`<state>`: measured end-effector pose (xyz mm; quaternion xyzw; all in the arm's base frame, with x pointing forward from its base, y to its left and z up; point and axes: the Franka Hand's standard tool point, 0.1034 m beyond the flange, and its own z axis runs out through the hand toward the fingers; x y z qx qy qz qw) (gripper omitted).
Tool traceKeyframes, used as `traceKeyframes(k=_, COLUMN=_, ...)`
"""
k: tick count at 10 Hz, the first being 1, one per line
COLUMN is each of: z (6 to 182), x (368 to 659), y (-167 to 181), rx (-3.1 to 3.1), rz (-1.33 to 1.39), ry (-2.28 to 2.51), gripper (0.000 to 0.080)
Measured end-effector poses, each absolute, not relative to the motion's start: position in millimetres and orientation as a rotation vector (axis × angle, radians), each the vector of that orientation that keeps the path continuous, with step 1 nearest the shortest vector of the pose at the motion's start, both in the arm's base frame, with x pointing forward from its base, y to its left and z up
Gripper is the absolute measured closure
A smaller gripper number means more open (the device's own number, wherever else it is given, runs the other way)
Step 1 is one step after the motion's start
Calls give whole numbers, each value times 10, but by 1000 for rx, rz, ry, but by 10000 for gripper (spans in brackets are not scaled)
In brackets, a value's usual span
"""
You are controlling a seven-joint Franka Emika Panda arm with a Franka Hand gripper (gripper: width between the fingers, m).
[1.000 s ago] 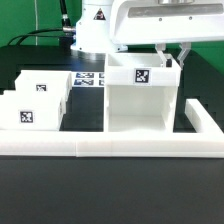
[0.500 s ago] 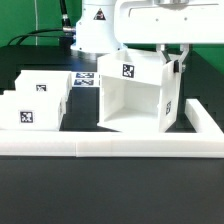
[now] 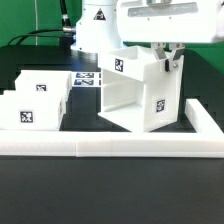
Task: Assemble drawer
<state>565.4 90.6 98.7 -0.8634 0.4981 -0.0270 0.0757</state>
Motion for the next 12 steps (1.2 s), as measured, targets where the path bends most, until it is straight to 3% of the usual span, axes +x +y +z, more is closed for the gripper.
traceKeyframes(k=6, z=982, x=5649, y=961, rx=-2299, rz=-18, ry=1847, gripper=755)
traceKeyframes(k=12, z=988, x=6111, y=1048, rx=-2084, rz=26, ry=2018, gripper=755)
